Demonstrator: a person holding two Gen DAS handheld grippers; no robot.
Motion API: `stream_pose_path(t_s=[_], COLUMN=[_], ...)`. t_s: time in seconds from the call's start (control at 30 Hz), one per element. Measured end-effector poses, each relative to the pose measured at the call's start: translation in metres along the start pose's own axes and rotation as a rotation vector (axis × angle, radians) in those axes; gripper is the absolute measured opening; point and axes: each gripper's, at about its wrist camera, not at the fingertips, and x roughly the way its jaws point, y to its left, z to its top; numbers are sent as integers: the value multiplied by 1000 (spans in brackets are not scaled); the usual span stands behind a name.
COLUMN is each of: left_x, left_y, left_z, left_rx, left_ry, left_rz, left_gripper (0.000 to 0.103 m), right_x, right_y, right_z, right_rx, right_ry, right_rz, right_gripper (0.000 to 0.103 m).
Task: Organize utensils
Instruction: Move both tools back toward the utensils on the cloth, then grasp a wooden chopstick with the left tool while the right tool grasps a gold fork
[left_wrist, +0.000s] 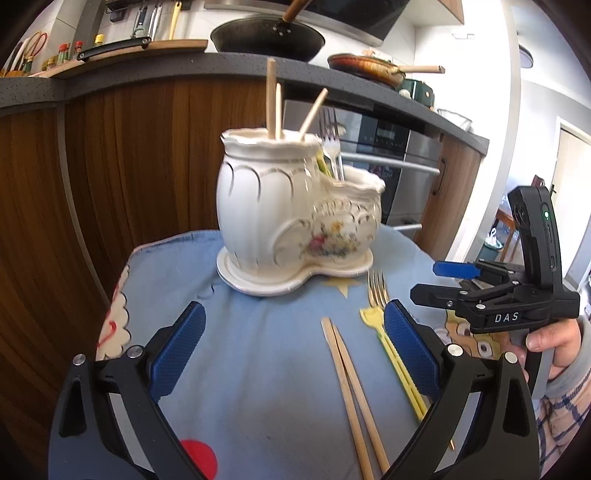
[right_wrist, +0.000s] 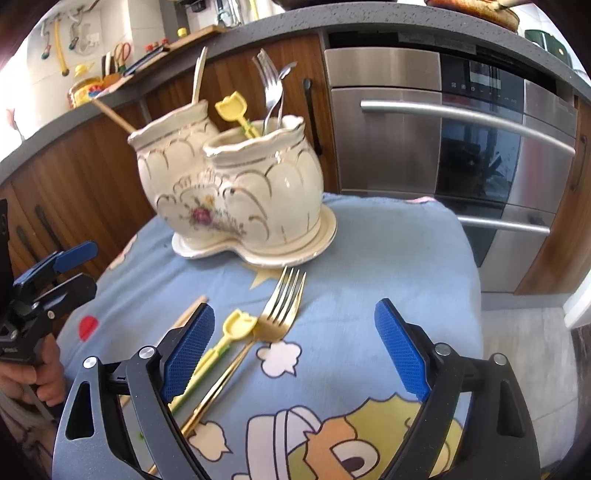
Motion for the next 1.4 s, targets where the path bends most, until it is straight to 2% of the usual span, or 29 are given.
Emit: stream_pose_path(t_s=[0.27,0.4,0.47,0.6,0.7,1.03,1.2,1.4], left_x=[4,8,12,19,24,32,35,38], left_y=[-9,-14,-17,-22,-24,-25,-22,-26], left_z=[-15,-20,-22,-27,-30,-33,-34,-35], left_rx=[31,53,70,103,110,108,93,122], left_ry=[80,117,144,196,226,277,294,307], left_rz=[-1,-5,-10,-17,-21,-24,-23,8], left_gripper=[96,95,91,72,63,48,38,34], right_x=[3,10,14,16,17,19,20,19], right_y=[3,3,3,4,4,11,15,26], right_z=[-6,-10,-11,-13,-14,-14,-16,-18], right_rx=[-8,-7,-9,-19,-21,-49,-68,-111], right_ry=[44,94,123,138,147,152,159,165], right_rz=[12,24,26,23,18,6,4,18], right_gripper=[88,88,88,88,88,88,72,58])
